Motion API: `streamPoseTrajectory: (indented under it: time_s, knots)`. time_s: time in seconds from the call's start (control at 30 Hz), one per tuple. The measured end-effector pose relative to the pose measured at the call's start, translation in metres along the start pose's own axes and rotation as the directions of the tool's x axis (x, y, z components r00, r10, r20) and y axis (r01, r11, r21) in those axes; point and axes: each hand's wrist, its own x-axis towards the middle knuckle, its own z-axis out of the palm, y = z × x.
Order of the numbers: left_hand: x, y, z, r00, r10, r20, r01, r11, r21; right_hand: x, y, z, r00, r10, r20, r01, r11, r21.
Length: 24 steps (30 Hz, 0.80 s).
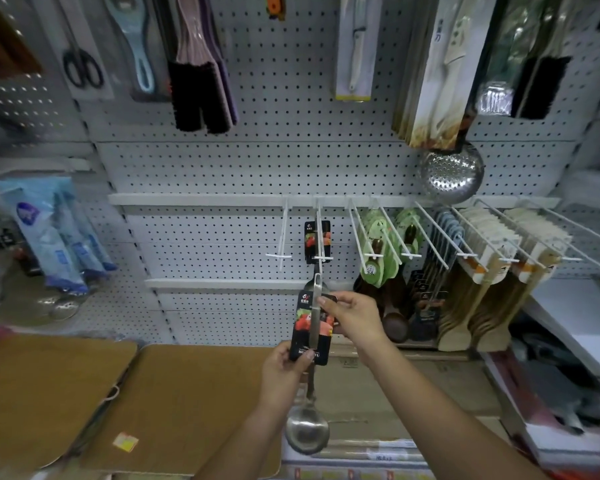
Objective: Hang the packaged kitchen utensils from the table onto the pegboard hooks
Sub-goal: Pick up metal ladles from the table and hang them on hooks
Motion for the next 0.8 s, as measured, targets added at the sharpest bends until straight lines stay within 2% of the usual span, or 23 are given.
streamPoseTrajectory:
  time_s: [0.27,0.57,0.7,0.8]
  knots:
    - [0.031,-0.006,-0.001,0.999,-0.004,0.043,0.004,1.0,-0.014,0.02,0.006,0.006,0.994,0.048,-0.1,-0.049,0.999,-0.003]
    - [0.066,-0.008,0.007,0.997,-0.003,0.076,0.009,0.997,-0.073,0.046,0.013,0.016,0.977,0.034,-0.208,-0.037,0.999,-0.01]
    - [0.093,0.0,0.013,0.996,0.019,0.083,-0.015,0.999,-0.046,0.072,0.005,0.018,0.97,0.005,-0.244,-0.021,0.998,-0.065]
    - [0.122,0.004,0.016,0.996,0.011,0.093,-0.009,1.0,-0.017,0.096,-0.004,0.02,0.967,0.08,-0.243,-0.099,0.993,-0.068]
